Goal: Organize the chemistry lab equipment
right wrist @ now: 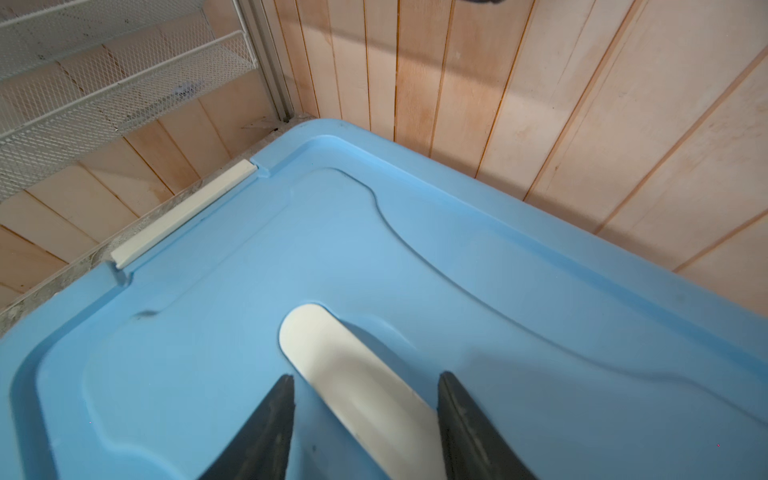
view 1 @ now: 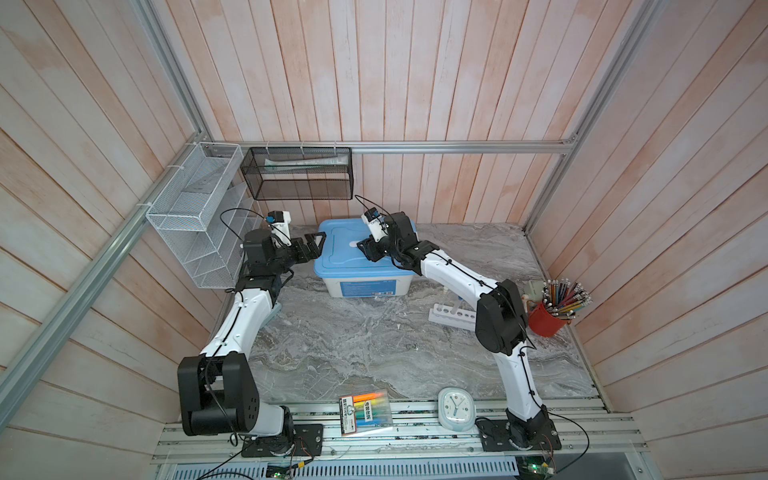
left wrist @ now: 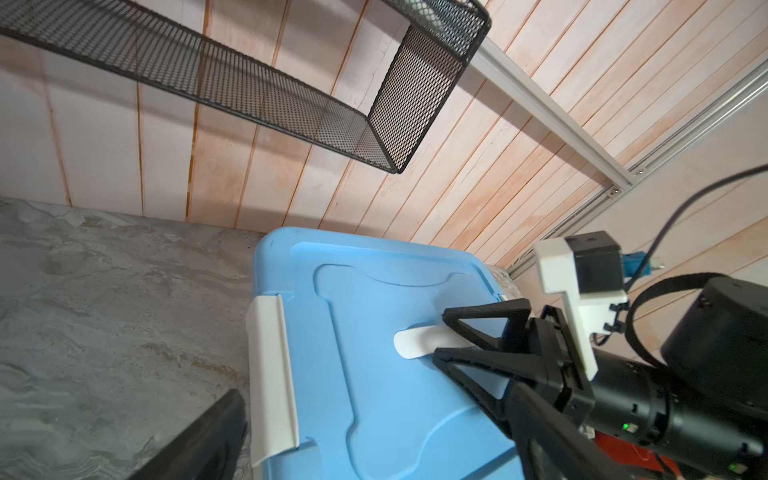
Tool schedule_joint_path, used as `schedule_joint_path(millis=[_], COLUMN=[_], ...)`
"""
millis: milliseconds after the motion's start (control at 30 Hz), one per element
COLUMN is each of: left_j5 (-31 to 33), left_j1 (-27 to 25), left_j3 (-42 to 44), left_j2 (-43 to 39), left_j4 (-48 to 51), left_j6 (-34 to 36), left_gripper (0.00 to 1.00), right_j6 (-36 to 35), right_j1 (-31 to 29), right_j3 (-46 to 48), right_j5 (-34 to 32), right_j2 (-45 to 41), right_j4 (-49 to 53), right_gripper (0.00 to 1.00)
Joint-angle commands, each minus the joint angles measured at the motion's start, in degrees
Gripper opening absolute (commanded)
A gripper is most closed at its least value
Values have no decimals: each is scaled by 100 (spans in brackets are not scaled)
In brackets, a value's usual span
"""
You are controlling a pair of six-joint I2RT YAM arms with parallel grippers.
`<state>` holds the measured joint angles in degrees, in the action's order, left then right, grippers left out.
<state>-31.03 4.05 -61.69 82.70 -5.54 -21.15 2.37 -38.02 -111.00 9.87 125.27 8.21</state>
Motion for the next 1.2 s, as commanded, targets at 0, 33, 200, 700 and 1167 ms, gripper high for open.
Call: schedule_joint_path(millis=[0,33,200,700,1167], left_j5=[66,62,0,791,3223], left_j1=[87,87,96,174,251], left_j3=[198,242,364,1891,4159], left_j2=[-117,-127,-77,-932,-1994], left_j4=[-260,-286,-406,-1318,-3306], left_j6=[-70,-72,-109,-186,-309], left_gripper=[100,100,100,100,100], right_j6=[260,303,462,753,858], right_j1=[314,380,716,1813,3016], right_j3=[483,698,1593,4875,7359], right_j5=[290,267,167,-1081,-1773], right_j2=[-703,-880,-1600,-3949,-5240], right_j4=[11,-131,-477,-1443,-2965], right_gripper=[57,57,57,62,72])
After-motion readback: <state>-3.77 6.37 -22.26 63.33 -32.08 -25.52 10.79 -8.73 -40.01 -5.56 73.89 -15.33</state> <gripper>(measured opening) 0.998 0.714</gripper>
